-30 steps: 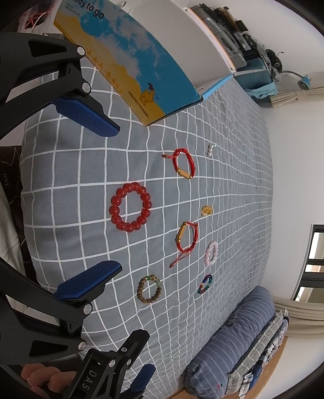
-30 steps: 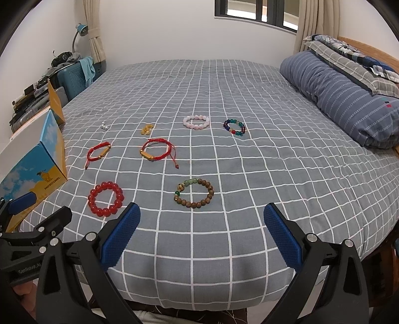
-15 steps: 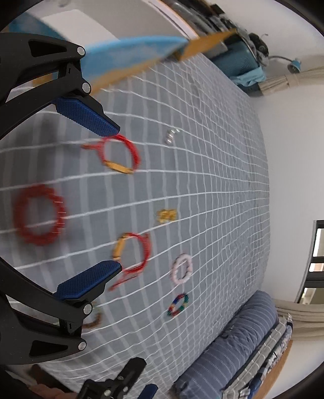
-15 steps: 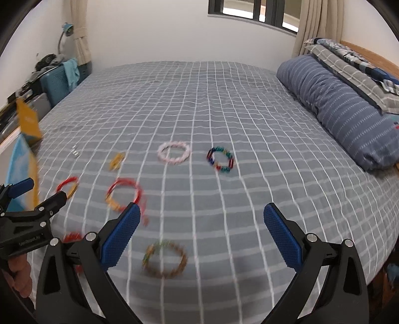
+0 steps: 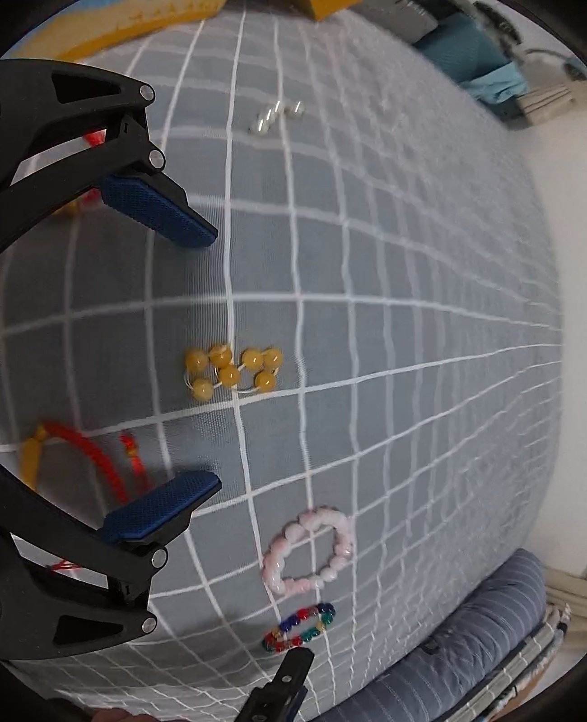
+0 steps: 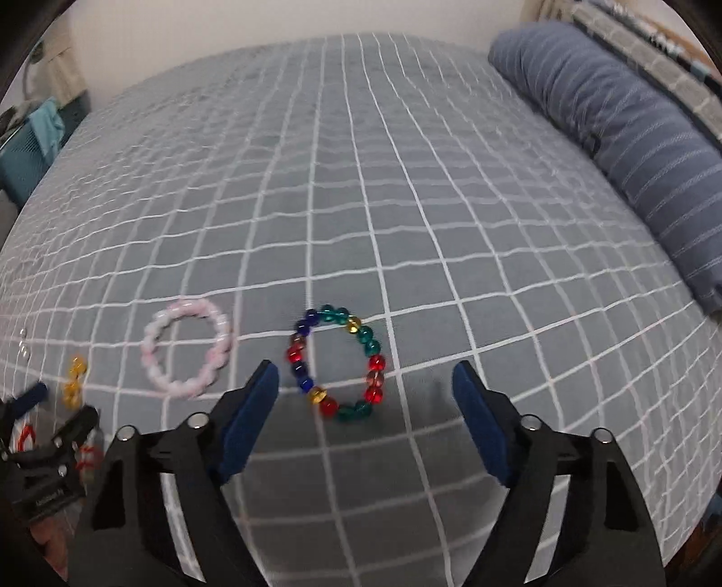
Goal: Organize jewelry
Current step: 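Grasp the yellow beads with the left tool while the right grasps the multicolour bracelet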
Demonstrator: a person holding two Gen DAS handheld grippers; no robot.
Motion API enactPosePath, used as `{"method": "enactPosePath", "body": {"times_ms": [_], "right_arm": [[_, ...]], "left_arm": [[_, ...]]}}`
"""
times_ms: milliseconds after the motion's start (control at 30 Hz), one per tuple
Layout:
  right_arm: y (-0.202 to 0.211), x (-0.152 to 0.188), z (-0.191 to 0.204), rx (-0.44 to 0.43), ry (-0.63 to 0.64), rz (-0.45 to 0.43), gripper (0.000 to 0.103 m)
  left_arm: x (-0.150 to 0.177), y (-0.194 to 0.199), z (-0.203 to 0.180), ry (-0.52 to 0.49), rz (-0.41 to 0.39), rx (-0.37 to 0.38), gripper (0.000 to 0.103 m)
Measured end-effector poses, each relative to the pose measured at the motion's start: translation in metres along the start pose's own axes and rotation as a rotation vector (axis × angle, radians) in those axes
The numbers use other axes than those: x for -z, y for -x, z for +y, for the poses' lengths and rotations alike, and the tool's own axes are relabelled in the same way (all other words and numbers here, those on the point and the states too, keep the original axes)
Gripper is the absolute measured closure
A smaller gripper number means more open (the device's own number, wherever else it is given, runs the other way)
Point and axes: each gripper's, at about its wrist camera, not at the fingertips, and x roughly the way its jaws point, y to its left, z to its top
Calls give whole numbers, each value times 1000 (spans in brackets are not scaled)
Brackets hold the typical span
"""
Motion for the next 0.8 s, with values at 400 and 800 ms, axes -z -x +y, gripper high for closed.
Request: {"method": "enactPosePath", "body": {"times_ms": [400, 800], "right_arm": [[-37, -8, -10, -23, -38, 112, 62], [-32, -14, -21, -54, -67, 147, 94]], "left_arm": [[-17, -6, -4, -18, -5, -14, 53], [-17, 3, 5, 6, 14, 19, 94]]}}
